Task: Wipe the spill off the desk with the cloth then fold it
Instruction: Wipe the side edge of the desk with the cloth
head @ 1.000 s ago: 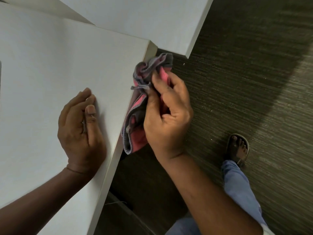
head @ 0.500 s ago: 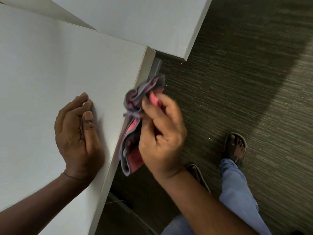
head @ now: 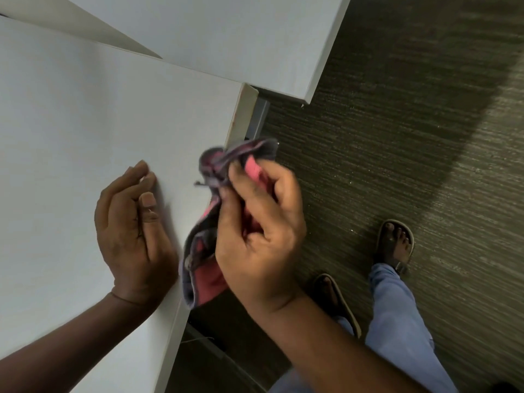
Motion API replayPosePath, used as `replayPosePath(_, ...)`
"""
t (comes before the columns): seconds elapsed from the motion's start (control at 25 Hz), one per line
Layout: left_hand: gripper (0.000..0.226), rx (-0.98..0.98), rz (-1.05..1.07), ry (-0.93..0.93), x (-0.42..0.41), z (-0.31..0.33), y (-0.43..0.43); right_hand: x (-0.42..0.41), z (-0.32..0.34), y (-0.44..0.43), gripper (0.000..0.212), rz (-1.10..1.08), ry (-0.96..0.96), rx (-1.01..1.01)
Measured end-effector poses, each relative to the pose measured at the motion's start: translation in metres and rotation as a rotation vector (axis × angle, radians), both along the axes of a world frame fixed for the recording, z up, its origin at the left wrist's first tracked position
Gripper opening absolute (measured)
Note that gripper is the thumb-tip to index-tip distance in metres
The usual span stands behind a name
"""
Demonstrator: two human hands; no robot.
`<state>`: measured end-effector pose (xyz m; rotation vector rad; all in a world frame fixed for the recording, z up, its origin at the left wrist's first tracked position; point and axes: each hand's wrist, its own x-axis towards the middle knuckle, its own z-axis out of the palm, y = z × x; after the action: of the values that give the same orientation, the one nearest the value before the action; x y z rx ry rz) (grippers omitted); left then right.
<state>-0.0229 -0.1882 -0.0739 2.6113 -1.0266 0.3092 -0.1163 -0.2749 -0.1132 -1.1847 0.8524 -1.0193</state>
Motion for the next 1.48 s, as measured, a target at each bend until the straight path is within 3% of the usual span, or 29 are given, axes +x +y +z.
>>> replayPosePath(0.28, 0.029, 0.028, -0.052, 0.017, 0.003, 0.0, 0.002, 0.005, 0.007, 0.008, 0.027, -0.054, 0.021, 0.067)
replayPosePath(0.56, 0.024, 0.045, -0.058, 0.002, 0.001, -0.002, 0.003, 0.034, 0.009, -0.065, 0.026, -0.156, 0.036, 0.024)
replayPosePath(0.72, 0.022, -0.021, -0.044, 0.118, 0.005, -0.002, 0.006, 0.013, 0.009, -0.02, 0.026, -0.109, 0.074, 0.095)
replayPosePath(0.88, 0.03, 0.052, -0.053, 0.013, 0.001, -0.002, 0.004, -0.016, 0.01, 0.03, 0.026, 0.036, 0.102, 0.064)
replayPosePath(1.12, 0.029, 0.036, -0.077, 0.041, 0.006, -0.002, 0.006, 0.023, 0.012, -0.047, 0.025, -0.102, 0.099, 0.069)
replayPosePath(1.28, 0.034, 0.031, -0.062, 0.06, 0.004, 0.002, 0.0, 0.042, 0.007, -0.101, 0.023, 0.034, 0.018, 0.328)
replayPosePath(1.48, 0.034, 0.031, -0.017, 0.139, 0.006, 0.006, 0.0, 0.02, 0.016, -0.083, 0.024, -0.22, 0.123, 0.482)
